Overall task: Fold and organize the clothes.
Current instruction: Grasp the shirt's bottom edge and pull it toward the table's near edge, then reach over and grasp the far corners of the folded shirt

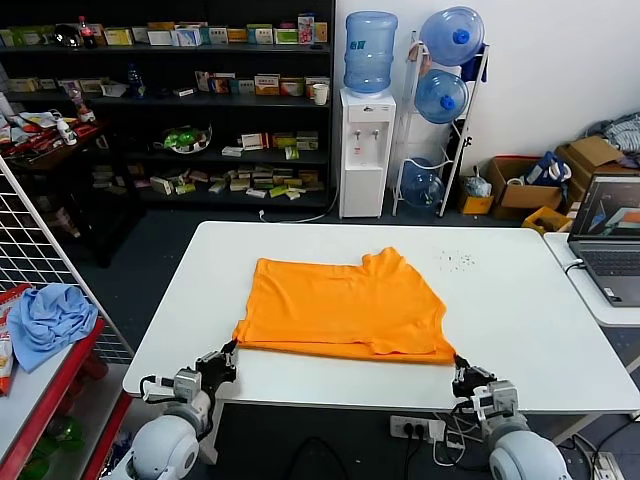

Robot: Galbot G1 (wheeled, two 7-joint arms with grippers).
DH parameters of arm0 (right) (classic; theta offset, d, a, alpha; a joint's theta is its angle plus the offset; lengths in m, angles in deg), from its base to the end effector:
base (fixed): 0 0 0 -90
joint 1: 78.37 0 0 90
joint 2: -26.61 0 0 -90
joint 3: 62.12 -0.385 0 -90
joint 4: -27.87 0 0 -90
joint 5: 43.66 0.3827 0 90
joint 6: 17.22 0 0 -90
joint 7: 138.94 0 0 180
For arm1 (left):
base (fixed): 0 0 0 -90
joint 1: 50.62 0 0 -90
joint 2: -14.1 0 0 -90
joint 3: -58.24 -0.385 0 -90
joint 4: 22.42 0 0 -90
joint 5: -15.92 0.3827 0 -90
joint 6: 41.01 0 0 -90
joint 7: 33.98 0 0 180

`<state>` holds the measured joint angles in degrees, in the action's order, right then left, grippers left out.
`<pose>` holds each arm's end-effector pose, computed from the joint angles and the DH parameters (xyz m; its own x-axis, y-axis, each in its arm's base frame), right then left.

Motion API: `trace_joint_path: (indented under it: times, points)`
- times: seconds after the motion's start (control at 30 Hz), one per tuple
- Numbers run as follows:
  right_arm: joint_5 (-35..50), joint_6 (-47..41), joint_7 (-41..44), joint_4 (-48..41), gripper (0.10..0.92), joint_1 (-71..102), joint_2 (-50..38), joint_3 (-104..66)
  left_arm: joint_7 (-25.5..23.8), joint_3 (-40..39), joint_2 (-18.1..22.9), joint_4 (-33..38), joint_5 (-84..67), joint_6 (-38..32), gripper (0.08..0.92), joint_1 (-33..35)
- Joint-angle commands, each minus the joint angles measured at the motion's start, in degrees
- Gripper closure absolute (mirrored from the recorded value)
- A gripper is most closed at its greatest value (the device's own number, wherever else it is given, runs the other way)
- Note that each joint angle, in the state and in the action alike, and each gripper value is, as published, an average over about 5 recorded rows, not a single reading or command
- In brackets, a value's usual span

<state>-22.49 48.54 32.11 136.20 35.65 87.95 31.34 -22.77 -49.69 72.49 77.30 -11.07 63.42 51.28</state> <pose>0.2324 -0.1077 -0.3693 -0.8460 0.0082 0.5331 -0.0823 0.9859 -0.1457 0.2824 0.0690 -0.4006 -0.8873 0.1345 0.4411 0.1812 0.9813 0.0654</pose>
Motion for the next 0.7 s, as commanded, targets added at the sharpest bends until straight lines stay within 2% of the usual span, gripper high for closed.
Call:
trace_joint_path:
  times: [0.03, 0.17, 0.3, 0.4, 0.53, 0.7]
  points:
    - [-0.07, -2.17, -1.38, 7.88, 0.901, 9.01, -0.98, -1.44, 0.99, 1.38, -4.45, 9.88, -0.21, 4.26, 0.905, 10.08]
    - [0.06, -3.01, -1.01, 8.23, 0.898, 9.51, -1.34, -1.47, 1.54, 2.04, -4.69, 11.54, -0.05, 5.65, 0.901, 12.27]
    - [1.05, -3.25, -0.98, 9.86, 0.844, 9.08, -2.71, -1.57, 2.57, 2.66, -4.99, 13.59, -0.61, 8.80, 0.827, 12.62]
    - [3.93, -1.15, -1.60, 10.90, 0.758, 7.76, -4.64, -2.02, 3.46, 3.65, -5.78, 15.08, -1.98, 10.81, 0.741, 11.84]
    - [8.62, 3.56, -2.07, 9.98, 0.645, 3.64, -7.27, -2.82, 3.43, 4.45, -6.84, 15.00, -2.26, 10.03, 0.628, 8.38]
    - [13.10, 6.12, -0.57, 1.57, 0.498, -6.75, -8.76, -1.47, 2.18, 2.11, -5.34, 9.55, -2.11, 6.13, 0.481, -0.37]
